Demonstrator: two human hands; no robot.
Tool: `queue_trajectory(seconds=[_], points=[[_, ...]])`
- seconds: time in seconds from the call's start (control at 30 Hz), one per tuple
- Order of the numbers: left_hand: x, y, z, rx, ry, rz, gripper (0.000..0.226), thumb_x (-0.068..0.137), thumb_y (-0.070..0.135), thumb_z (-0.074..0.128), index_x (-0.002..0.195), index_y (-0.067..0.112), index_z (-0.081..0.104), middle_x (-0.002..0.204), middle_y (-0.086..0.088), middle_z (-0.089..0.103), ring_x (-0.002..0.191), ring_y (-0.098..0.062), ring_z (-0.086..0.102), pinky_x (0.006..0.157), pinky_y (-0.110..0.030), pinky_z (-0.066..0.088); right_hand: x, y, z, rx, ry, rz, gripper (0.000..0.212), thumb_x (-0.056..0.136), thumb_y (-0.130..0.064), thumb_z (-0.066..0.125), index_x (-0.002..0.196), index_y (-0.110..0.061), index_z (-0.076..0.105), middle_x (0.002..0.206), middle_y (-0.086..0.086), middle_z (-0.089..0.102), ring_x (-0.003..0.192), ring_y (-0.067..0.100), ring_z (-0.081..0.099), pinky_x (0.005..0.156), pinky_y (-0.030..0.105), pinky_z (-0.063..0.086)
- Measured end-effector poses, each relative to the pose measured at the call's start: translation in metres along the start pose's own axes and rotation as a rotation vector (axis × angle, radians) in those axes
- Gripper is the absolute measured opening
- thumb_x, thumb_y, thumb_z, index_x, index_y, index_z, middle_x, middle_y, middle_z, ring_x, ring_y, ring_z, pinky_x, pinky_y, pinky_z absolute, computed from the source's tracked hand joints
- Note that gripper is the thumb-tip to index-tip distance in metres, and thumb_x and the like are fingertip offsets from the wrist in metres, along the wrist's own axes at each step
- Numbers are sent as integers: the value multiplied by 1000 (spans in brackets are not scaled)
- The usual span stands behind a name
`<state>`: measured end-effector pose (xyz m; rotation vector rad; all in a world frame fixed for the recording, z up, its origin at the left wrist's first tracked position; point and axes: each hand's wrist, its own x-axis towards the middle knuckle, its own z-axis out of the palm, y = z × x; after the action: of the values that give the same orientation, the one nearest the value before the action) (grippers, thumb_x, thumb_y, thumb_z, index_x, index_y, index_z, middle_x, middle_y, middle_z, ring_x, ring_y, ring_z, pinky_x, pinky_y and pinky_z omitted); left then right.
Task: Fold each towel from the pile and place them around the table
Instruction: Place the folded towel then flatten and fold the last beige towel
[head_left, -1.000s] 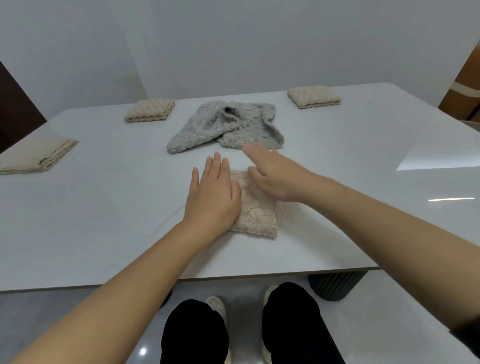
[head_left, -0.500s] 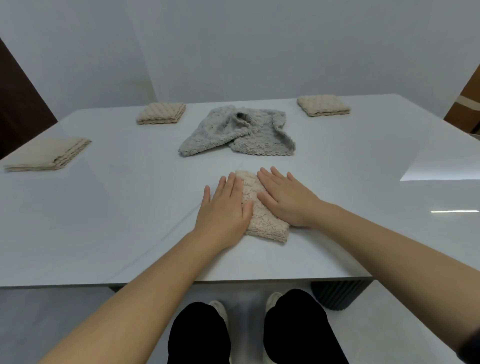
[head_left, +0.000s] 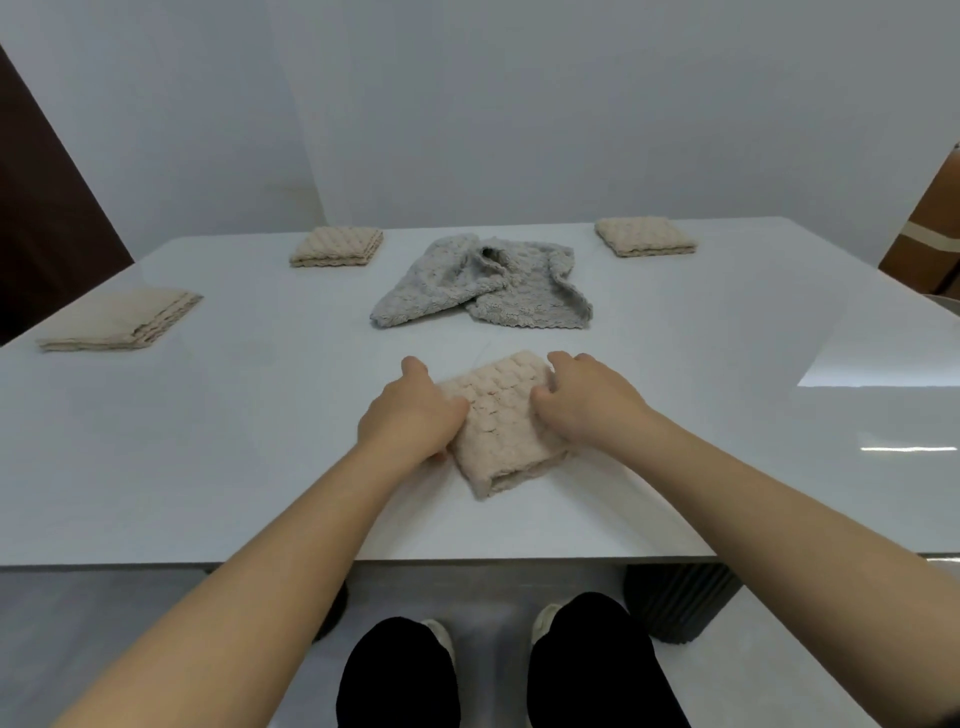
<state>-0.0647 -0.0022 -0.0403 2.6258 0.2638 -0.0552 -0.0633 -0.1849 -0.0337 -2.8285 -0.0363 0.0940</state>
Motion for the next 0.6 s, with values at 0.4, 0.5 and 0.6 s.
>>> queue_trajectory(seconds=[0.4,0.5,0.6], points=[[14,17,12,207,196,407,59,99,24,33,152,8,15,161,-8,12,146,-23,18,114,-44,26,17,-15,7,-60,144,-130,53,101,-27,27,149,-4,23,159,13,17,147,29,14,116,47,20],[21,14,26,280,24,436,57,104,28,21,155,9,3,164,-2,-5,150,-14,-6,121,-47,4,29,-20,25,-101,40,-189,59,104,-29,20,154,-3,5,163,10,-5,150,26,-9,121,49,1],[21,5,36,283,-55,402,57,104,33,15,155,12,0,163,0,-9,149,-11,-10,120,-48,-2,33,-13,41,-76,-14,-162,61,104,-34,18,155,-5,2,164,9,-5,150,24,-10,121,48,-2]])
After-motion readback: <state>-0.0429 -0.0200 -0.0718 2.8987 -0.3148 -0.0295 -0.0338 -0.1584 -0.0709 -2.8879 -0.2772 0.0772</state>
